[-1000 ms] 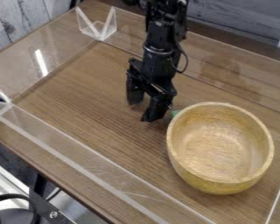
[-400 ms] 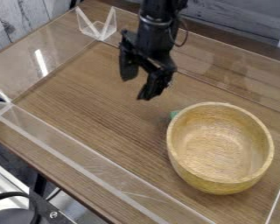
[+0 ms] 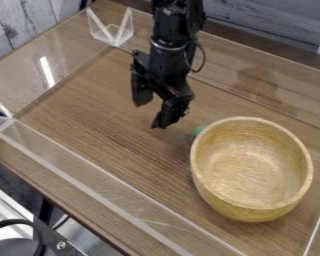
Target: Remove the green block from inside the brown bowl and put it on the table
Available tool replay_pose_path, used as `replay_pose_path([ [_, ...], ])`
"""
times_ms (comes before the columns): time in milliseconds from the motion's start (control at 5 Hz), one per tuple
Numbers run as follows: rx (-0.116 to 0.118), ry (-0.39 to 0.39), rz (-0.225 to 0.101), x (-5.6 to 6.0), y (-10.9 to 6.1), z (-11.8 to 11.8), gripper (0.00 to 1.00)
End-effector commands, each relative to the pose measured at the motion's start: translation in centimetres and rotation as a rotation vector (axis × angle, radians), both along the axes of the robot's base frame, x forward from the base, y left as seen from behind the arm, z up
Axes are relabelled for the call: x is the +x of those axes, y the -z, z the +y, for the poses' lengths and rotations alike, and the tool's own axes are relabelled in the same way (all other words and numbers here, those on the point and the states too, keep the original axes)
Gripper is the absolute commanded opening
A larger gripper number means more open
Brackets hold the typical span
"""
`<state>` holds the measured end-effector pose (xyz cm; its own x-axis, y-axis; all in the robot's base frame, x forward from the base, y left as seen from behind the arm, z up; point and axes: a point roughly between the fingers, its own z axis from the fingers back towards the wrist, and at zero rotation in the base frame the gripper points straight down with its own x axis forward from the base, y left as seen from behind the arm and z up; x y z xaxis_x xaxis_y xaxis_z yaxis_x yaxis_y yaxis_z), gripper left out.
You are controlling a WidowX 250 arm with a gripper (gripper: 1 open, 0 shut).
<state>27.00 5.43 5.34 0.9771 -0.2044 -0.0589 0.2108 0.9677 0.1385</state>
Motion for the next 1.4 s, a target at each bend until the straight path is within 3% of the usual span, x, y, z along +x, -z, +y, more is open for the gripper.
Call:
replay_pose_path([
  [0, 0.004, -0.002, -0.089, 1.0, -1.7, -0.5, 1.00],
  [200, -0.024, -0.017, -0.126, 0.5, -3.9, -0.6, 1.00],
  [400, -0.043, -0.033, -0.147, 0.4, -4.8, -0.4, 1.00],
  [800, -0.061, -0.061, -0.163, 1.3, -4.3, 0.5, 1.00],
  [1000, -0.097, -0.070, -0.151, 2.2, -4.2, 1.1, 1.00],
  [1200, -0.132, -0.086, -0.142, 3.7, -3.8, 2.0, 0.00],
])
